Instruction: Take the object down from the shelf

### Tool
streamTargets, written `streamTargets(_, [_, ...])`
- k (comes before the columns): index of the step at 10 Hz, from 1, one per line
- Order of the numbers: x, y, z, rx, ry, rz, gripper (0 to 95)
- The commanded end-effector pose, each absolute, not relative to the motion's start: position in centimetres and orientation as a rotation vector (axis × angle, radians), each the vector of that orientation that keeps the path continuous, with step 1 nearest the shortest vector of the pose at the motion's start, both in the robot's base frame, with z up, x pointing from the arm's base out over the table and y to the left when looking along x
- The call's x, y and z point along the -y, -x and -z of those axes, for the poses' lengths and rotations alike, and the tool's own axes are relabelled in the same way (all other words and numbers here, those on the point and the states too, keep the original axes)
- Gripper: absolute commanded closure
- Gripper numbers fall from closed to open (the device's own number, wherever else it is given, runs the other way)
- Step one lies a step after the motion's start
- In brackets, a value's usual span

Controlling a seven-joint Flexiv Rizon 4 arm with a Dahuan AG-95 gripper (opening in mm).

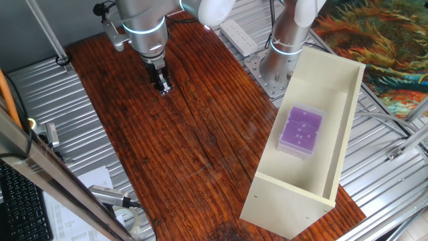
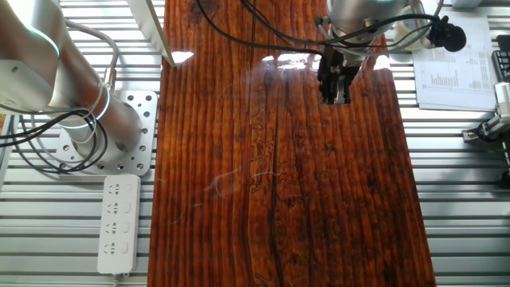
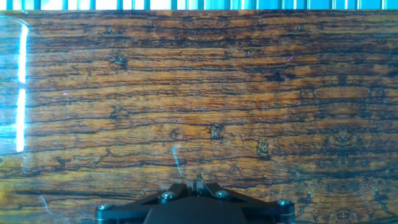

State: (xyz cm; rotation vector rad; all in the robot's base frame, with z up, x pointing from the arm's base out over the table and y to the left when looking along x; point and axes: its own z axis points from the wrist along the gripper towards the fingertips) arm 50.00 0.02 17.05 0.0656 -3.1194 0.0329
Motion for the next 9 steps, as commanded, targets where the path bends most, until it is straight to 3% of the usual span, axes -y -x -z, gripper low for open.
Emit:
streamTargets(1, [-0.03, -49.98, -17.05, 3.12, -0.068, -0.035, 95.0])
streamTargets(9, [-0.03, -49.98, -17.05, 3.115, -0.086, -0.042, 95.0])
